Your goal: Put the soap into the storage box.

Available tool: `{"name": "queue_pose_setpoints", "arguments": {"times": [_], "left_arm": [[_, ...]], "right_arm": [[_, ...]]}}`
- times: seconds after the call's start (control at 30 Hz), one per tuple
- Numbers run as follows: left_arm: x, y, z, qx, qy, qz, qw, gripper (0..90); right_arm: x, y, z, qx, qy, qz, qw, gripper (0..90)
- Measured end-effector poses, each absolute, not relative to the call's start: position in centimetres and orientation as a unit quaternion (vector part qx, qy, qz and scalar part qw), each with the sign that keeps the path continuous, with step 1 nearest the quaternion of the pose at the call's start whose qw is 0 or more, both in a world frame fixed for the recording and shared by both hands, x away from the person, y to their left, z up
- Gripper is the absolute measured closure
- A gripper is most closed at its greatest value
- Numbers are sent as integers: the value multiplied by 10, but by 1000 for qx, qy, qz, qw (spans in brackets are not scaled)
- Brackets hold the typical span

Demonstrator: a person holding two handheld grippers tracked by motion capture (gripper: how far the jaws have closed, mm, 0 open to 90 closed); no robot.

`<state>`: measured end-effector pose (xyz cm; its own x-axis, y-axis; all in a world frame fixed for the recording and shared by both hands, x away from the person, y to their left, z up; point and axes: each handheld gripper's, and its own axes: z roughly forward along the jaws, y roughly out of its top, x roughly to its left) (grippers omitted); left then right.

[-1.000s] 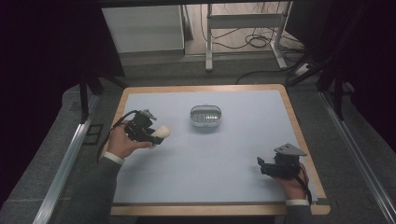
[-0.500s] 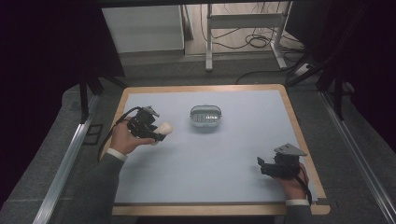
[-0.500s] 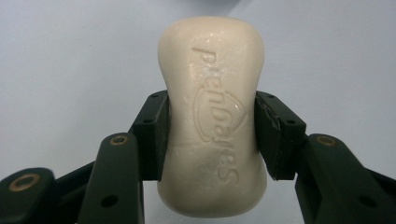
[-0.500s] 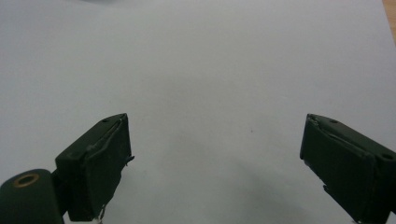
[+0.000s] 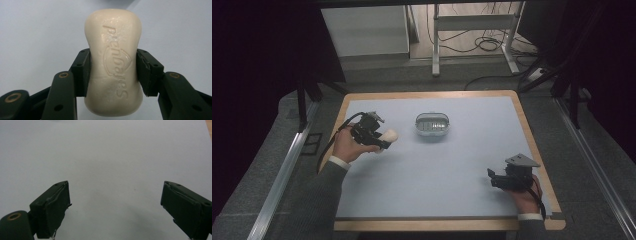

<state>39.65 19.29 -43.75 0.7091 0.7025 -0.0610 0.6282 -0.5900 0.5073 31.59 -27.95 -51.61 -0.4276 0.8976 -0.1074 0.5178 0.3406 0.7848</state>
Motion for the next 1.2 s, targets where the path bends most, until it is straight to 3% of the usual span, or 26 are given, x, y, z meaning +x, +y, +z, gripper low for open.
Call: {"name": "queue_pose_setpoints", "arguments": {"times": [1.2], "left_arm": [[425,165,-425,896,358,82,250,496]], "right_arm": [[315,-278,-516,459,770,348,274,85]]}}
